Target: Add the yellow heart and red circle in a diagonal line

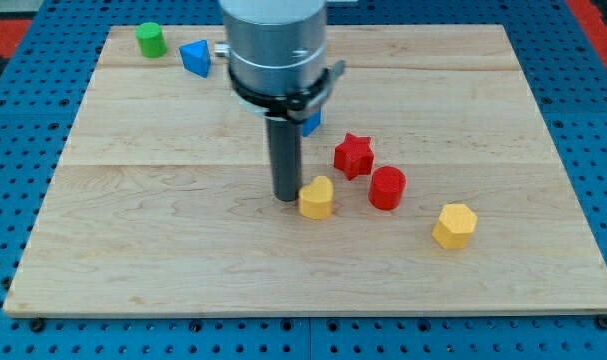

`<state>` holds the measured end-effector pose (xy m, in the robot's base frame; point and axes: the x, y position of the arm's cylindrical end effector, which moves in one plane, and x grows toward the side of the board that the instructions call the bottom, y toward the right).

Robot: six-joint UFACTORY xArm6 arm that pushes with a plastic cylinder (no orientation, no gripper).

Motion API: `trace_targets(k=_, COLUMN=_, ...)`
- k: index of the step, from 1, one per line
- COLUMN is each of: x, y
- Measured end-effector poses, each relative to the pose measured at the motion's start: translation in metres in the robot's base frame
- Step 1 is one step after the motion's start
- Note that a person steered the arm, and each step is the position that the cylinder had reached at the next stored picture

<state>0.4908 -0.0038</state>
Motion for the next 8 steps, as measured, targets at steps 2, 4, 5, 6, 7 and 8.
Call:
trace_targets(k=2, x=0.029, y=0.099)
trace_targets(k=4, x=0.043, y=0.124)
trace_targets(k=5, x=0.046, y=0.103)
trace_targets(k=6, x=0.064, y=0.111)
trace_targets(k=7, x=0.066, y=0.180)
trace_targets(k=8, x=0.070, y=0.185)
